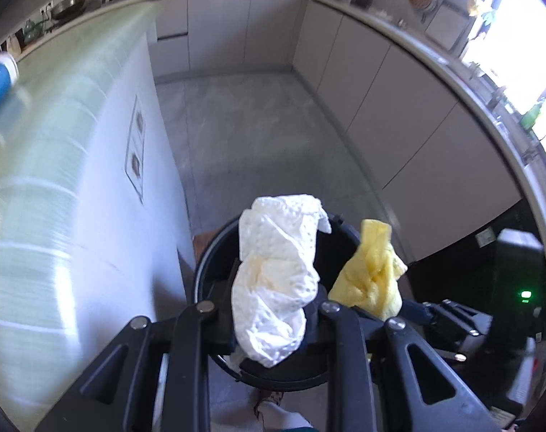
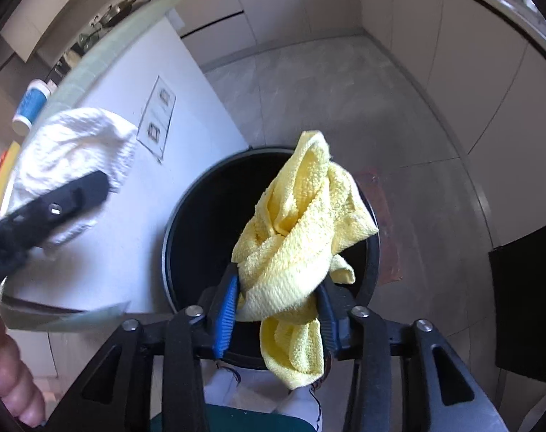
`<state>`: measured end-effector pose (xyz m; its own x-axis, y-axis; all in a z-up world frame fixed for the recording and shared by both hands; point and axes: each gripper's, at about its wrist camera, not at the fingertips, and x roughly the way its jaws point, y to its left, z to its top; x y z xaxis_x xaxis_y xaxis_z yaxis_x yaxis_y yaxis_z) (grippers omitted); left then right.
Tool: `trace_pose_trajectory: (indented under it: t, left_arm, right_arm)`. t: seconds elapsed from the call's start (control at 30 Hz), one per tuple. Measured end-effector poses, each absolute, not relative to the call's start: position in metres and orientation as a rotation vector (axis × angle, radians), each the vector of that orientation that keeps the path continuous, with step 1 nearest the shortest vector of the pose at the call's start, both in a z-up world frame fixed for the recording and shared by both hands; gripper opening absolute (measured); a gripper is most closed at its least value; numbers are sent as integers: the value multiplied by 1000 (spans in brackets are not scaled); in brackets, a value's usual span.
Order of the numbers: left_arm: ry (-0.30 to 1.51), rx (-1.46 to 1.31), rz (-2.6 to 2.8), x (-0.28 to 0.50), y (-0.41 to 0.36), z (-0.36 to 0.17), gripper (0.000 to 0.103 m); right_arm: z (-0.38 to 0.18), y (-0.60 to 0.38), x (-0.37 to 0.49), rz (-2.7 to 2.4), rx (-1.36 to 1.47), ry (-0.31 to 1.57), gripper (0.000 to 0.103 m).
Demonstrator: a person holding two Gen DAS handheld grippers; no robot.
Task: Collect trash
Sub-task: 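Open both tools to drop the bag and cloth into the bucket, then move both tools back over the table toward the blue cloth and sponge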
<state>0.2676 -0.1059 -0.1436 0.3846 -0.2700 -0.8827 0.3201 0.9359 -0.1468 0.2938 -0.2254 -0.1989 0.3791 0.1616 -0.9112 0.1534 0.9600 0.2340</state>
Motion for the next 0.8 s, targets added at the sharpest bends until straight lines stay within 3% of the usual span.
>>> trace_pose_trajectory:
  t: [0.13,0.33,0.8]
  left_arm:
    - [1153,60,-334,272,-112,-167,37]
    - [1138,50,-264,275,-109,-158,68]
    - [964,-25,-296,267,-60,-37,71]
  right_arm:
    - [-206,-227,297,18,240,1200,63]
    - [-186,-243,294,-17,248,1144,63]
    - [-84,-232,289,-68,332,929,64]
